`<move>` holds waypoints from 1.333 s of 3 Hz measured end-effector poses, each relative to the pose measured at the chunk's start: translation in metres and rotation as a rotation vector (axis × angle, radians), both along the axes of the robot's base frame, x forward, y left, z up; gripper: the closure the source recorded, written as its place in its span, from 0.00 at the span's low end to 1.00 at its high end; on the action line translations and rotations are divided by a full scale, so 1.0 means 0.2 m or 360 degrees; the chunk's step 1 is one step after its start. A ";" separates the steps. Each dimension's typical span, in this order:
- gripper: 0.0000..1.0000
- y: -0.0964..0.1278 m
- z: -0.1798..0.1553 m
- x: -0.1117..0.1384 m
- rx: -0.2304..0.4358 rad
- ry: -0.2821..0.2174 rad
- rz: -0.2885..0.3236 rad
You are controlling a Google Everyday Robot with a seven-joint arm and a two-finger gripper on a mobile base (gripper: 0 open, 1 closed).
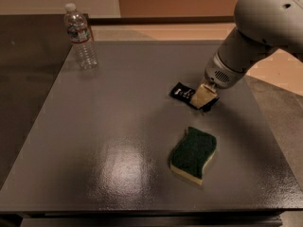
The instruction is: Pick rxbar chocolate
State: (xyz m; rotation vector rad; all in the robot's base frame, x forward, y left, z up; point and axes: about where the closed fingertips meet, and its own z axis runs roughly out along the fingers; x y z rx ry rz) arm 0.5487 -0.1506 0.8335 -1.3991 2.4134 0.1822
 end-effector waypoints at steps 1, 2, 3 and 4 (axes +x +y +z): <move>1.00 0.00 0.00 0.00 0.0000 0.0000 0.0000; 1.00 0.02 0.08 0.02 0.0051 0.0016 -0.0001; 1.00 0.05 0.20 0.06 0.0103 0.0028 0.0017; 1.00 0.08 0.32 0.11 0.0144 0.0033 0.0030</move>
Offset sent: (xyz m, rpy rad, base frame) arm 0.0132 0.0070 0.0414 0.0880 0.0280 -0.0058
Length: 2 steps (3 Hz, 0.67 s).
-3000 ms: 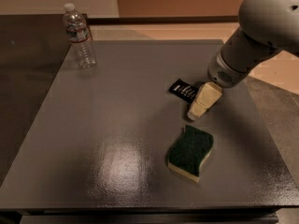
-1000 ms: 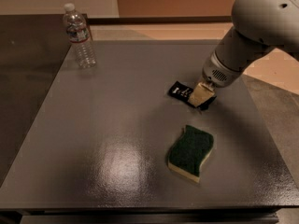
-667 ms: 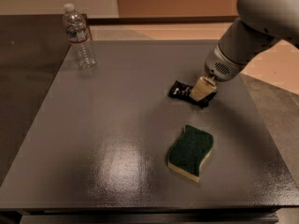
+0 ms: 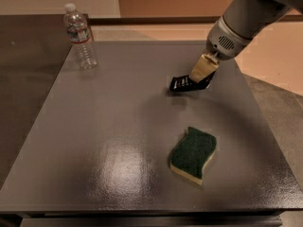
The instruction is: Pick rxbar chocolate
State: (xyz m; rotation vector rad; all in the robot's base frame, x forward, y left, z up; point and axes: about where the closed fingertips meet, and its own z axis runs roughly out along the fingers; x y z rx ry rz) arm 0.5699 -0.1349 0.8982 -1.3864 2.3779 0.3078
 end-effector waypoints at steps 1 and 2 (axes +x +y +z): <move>1.00 0.03 0.10 0.04 0.0035 -0.0009 0.0016; 1.00 0.07 0.23 0.08 0.0102 -0.0038 0.0045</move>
Offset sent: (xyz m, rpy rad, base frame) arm 0.0179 0.0102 0.0570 0.0676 -0.0278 0.0227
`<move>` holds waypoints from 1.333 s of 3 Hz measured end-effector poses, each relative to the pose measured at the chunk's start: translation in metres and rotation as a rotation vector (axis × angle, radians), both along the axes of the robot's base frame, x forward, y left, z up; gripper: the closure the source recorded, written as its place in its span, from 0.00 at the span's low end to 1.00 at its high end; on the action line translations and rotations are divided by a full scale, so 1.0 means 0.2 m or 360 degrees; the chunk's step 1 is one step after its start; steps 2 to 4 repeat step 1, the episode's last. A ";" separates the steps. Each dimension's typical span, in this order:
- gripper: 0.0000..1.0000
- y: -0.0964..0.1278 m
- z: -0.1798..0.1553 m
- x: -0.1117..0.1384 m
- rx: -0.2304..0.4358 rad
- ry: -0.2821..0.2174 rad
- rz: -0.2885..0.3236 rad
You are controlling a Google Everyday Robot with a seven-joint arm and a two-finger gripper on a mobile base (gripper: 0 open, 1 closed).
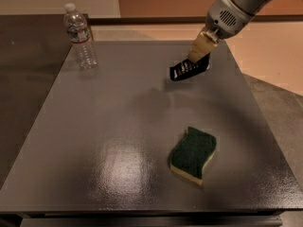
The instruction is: Pick rxbar chocolate
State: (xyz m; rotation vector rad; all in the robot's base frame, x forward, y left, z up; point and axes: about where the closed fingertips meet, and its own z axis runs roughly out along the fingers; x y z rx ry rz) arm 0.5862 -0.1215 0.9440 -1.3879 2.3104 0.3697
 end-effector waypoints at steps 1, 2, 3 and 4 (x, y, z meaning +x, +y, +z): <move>1.00 0.00 0.00 0.00 0.0000 0.0000 0.0000; 1.00 0.00 0.00 0.00 0.0000 0.0000 0.0000; 1.00 0.00 0.00 0.00 0.0000 0.0000 0.0000; 1.00 0.00 0.00 0.00 0.0000 0.0000 0.0000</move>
Offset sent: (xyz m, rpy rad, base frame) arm 0.0000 0.0000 0.0000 0.0000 0.0000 0.0000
